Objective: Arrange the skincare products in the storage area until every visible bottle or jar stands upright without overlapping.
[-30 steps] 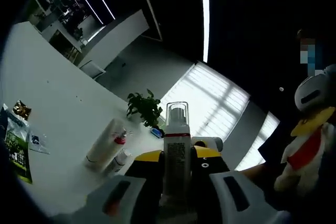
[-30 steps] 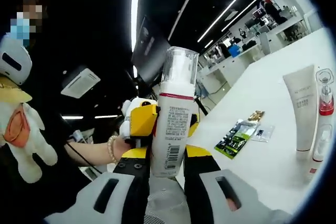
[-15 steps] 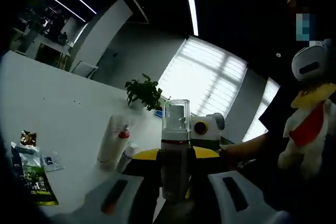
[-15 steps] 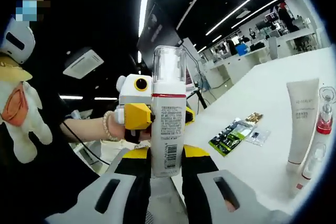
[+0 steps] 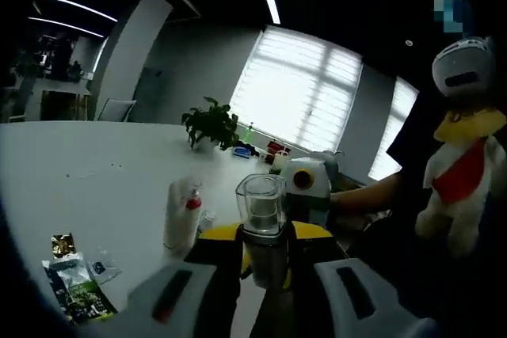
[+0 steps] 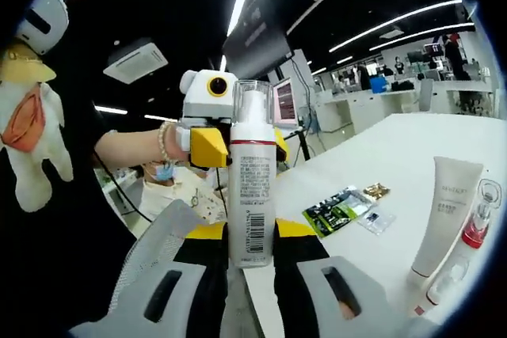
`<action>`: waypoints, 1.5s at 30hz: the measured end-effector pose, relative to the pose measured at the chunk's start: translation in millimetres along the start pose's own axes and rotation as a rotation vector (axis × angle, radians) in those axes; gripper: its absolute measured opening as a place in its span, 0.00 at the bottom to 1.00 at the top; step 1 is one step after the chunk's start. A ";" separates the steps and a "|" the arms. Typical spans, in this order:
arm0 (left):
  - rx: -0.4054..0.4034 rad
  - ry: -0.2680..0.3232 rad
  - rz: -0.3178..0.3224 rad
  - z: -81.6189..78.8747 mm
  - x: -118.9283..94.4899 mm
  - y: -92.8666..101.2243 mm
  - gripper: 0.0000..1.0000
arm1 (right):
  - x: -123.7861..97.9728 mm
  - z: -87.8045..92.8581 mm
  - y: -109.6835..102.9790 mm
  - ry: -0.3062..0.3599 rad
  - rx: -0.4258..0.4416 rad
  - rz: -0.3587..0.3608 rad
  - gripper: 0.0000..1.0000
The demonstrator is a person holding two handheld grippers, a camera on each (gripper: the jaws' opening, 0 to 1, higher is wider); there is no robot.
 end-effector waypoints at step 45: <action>0.461 -0.405 0.036 7.9 53.8 15.8 0.24 | -16.8 5.8 8.4 -0.112 -0.164 0.138 0.22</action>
Point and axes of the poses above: the point that each gripper's makers call its tool centre point, and the gripper's own axes: x roughly forward along the fingers, y roughly to its right, z roughly out of its underside, the point moved 7 cm from there along -x, roughly backward along the fingers, and after that the axes turned 2 degrees about -y, right-handed, at the moved point
